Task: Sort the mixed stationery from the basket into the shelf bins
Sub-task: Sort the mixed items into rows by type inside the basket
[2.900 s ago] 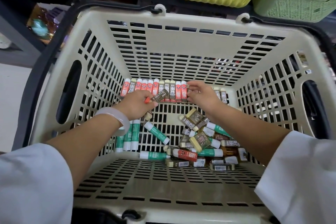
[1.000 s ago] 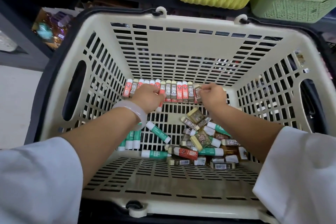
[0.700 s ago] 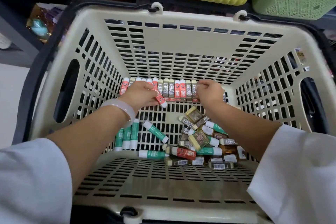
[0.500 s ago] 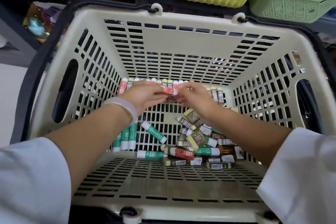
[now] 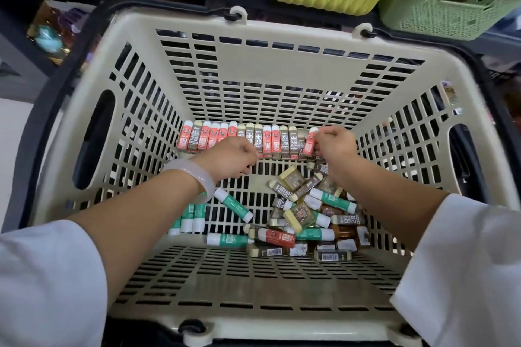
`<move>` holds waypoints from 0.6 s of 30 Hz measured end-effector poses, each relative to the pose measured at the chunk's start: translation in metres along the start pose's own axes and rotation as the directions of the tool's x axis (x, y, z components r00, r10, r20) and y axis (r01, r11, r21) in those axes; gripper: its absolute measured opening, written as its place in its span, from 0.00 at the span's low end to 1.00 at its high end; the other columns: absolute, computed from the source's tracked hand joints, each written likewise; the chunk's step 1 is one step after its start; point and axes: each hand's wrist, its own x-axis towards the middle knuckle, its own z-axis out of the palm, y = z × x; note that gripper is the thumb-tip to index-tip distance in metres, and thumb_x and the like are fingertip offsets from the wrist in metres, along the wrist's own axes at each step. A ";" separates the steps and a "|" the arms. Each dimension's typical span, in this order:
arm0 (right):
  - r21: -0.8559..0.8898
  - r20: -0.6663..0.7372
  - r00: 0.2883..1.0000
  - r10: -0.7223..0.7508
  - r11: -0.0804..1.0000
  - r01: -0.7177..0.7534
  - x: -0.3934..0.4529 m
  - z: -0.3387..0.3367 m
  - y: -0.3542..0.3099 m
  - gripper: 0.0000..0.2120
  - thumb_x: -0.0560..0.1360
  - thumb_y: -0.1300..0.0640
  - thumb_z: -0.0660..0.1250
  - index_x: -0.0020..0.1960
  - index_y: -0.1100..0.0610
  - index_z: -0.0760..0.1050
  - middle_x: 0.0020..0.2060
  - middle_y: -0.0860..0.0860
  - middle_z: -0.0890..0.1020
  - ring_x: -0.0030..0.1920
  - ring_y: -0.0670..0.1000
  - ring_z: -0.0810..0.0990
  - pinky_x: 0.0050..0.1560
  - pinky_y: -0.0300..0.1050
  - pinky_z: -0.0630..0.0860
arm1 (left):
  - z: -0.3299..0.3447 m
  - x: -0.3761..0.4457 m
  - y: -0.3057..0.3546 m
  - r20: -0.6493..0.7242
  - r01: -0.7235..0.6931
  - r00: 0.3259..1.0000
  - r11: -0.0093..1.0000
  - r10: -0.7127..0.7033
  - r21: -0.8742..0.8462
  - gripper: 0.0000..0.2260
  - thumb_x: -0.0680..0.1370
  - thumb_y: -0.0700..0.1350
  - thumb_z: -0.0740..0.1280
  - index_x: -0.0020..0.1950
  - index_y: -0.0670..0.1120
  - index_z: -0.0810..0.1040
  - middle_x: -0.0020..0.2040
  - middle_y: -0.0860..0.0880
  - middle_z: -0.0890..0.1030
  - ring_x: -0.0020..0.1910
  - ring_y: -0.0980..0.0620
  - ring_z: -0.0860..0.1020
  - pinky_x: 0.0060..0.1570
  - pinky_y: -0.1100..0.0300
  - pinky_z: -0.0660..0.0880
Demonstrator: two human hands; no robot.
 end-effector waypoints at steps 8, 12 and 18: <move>-0.071 -0.045 0.997 -0.059 0.996 0.056 0.012 0.018 0.003 0.05 0.75 0.62 0.63 0.45 0.55 0.77 0.47 0.53 0.80 0.41 0.50 0.77 0.40 0.44 0.77 | 0.003 0.002 -0.005 0.045 -0.033 0.999 0.997 0.030 0.076 0.06 0.80 0.43 0.58 0.52 0.48 0.73 0.57 0.50 0.75 0.49 0.55 0.78 0.54 0.56 0.75; -0.091 0.079 0.986 -0.144 0.984 0.151 0.013 0.005 0.002 0.06 0.76 0.63 0.61 0.43 0.55 0.74 0.42 0.52 0.79 0.41 0.50 0.76 0.40 0.44 0.76 | 0.004 0.003 -0.006 0.070 -0.055 0.996 0.993 0.047 0.107 0.05 0.80 0.44 0.58 0.51 0.49 0.73 0.57 0.50 0.75 0.49 0.54 0.78 0.53 0.56 0.75; -0.741 0.628 0.765 -0.143 0.188 0.644 0.011 -0.035 -0.003 0.04 0.74 0.59 0.65 0.48 0.57 0.74 0.42 0.51 0.77 0.42 0.50 0.74 0.42 0.41 0.69 | 0.006 0.003 -0.006 0.103 -0.095 0.992 0.978 0.077 0.183 0.05 0.80 0.44 0.58 0.51 0.50 0.73 0.52 0.50 0.76 0.46 0.57 0.77 0.51 0.57 0.74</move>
